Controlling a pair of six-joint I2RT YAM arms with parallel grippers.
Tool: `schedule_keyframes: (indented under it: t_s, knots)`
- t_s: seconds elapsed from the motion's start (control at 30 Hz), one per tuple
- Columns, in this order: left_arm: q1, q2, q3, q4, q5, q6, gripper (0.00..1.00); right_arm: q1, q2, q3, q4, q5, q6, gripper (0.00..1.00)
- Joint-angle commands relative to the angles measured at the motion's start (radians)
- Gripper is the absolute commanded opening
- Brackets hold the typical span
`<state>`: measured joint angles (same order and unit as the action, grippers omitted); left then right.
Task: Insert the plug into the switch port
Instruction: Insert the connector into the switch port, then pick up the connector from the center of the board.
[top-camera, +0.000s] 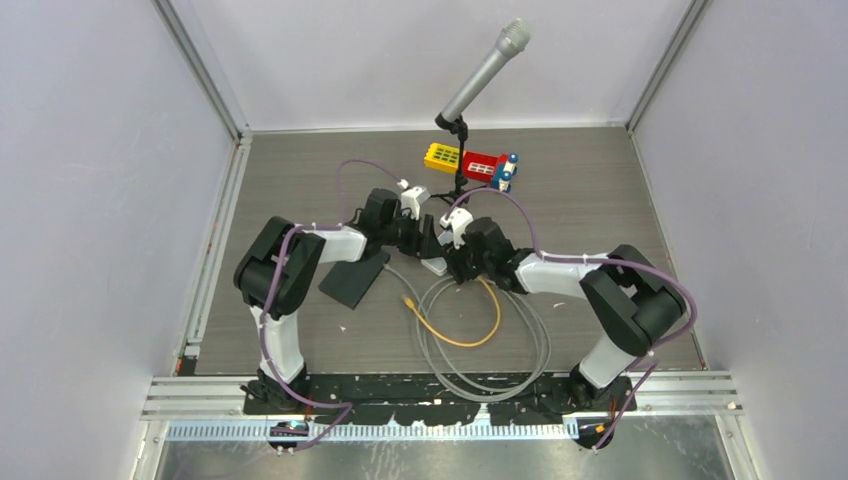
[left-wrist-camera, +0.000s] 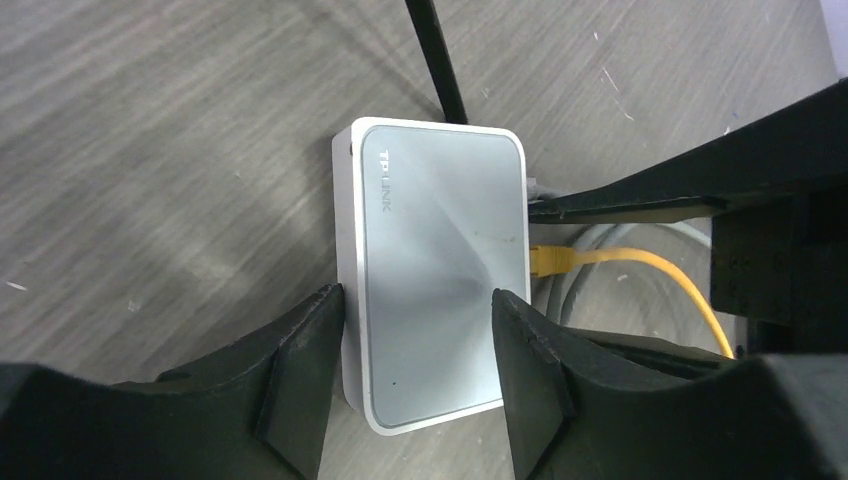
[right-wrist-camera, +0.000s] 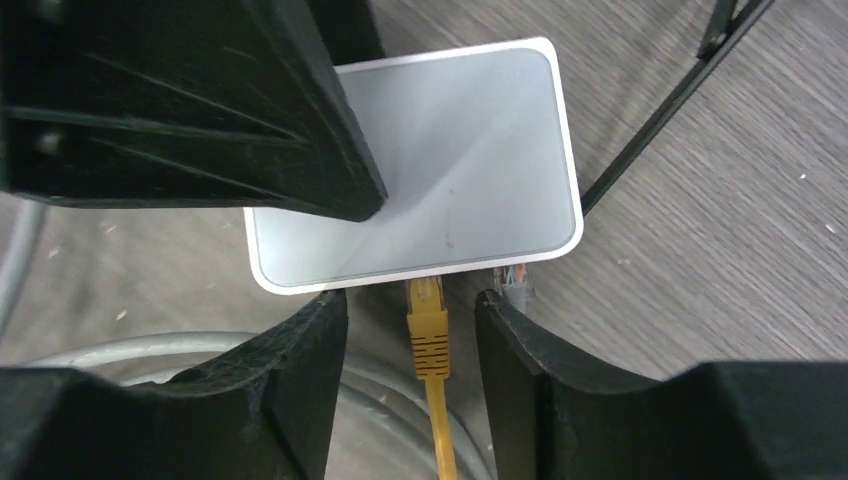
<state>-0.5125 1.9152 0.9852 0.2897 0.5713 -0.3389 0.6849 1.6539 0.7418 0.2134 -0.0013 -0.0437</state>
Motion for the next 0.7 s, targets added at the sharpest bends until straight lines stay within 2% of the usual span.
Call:
schedule_keyframes:
  t_s: [0.0,0.37,0.57,0.67]
  knots:
    - [-0.016,-0.056,-0.012,-0.096,0.097,-0.045,0.58,0.008,-0.116,0.019,-0.042,-0.101,-0.004,0.57]
    - [0.036,-0.18,-0.007,-0.118,-0.046,-0.072,0.62,0.008,-0.353,0.014,-0.264,-0.116,-0.019,0.59]
    - [0.048,-0.273,-0.016,-0.146,-0.111,-0.091,0.63,0.017,-0.469,-0.012,-0.293,-0.366,-0.043,0.57]
    - [0.056,-0.351,-0.061,-0.159,-0.156,-0.102,0.63,0.057,-0.49,-0.006,-0.261,-0.405,0.009,0.52]
